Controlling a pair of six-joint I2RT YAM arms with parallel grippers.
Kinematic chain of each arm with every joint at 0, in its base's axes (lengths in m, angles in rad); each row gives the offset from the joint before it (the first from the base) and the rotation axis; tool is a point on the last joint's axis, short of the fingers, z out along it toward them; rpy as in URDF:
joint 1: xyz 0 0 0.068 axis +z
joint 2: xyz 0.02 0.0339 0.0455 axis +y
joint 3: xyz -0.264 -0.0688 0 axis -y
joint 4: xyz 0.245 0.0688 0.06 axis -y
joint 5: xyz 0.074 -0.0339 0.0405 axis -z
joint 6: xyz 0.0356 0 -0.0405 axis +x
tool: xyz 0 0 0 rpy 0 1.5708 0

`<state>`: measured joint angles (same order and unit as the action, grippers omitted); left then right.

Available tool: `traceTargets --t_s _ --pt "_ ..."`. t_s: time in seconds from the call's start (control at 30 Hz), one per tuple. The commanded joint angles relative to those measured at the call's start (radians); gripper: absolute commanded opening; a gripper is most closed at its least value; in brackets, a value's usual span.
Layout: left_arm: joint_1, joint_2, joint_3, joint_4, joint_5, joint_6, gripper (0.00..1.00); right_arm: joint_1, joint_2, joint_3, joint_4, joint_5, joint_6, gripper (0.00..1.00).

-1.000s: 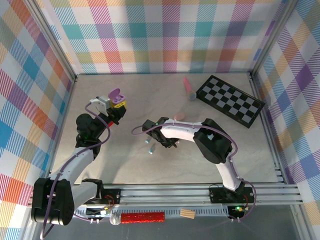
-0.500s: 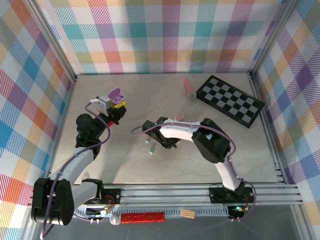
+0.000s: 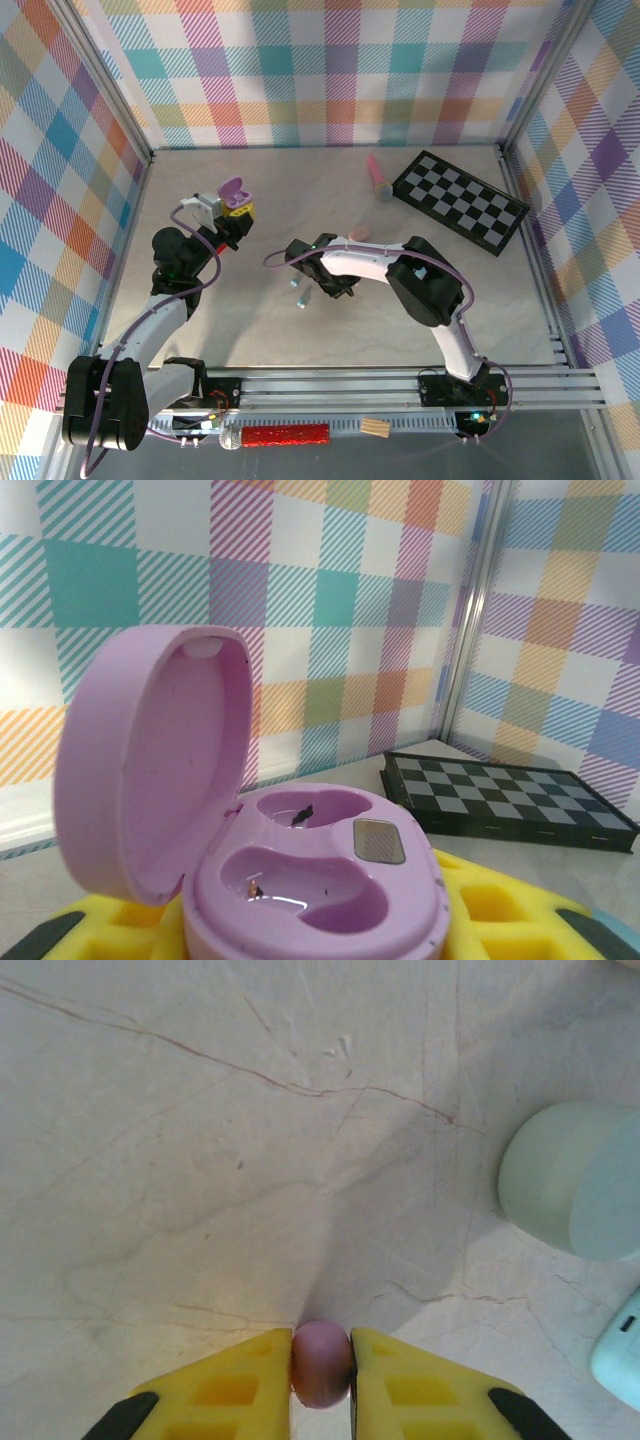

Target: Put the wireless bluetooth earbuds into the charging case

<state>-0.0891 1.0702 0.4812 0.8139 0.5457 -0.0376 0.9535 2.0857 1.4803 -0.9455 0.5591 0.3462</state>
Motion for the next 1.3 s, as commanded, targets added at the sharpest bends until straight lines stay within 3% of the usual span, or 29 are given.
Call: traceTargets --t_s 0.0,0.27,0.47,0.67,0.87,1.27 --pt "0.01 0.001 0.002 0.042 0.037 -0.008 0.39 -0.02 -0.116 -0.051 0.085 -0.093 0.0 0.19" --pt "-0.038 0.055 -0.001 0.097 0.033 0.005 0.39 -0.123 -0.405 -0.181 0.255 -0.4 0.017 0.19" --pt "-0.165 0.127 0.017 0.141 -0.01 0.066 0.39 -0.256 -0.602 -0.223 0.36 -0.779 0.065 0.2" --pt "-0.298 0.209 0.067 0.1 -0.056 0.169 0.39 -0.336 -0.71 -0.211 0.458 -1.008 0.127 0.2" --pt "-0.386 0.283 0.104 0.115 -0.042 0.24 0.39 -0.362 -0.726 -0.165 0.513 -1.097 0.164 0.2" --pt "-0.477 0.393 0.152 0.2 -0.021 0.27 0.39 -0.362 -0.653 -0.114 0.564 -1.172 0.209 0.2"
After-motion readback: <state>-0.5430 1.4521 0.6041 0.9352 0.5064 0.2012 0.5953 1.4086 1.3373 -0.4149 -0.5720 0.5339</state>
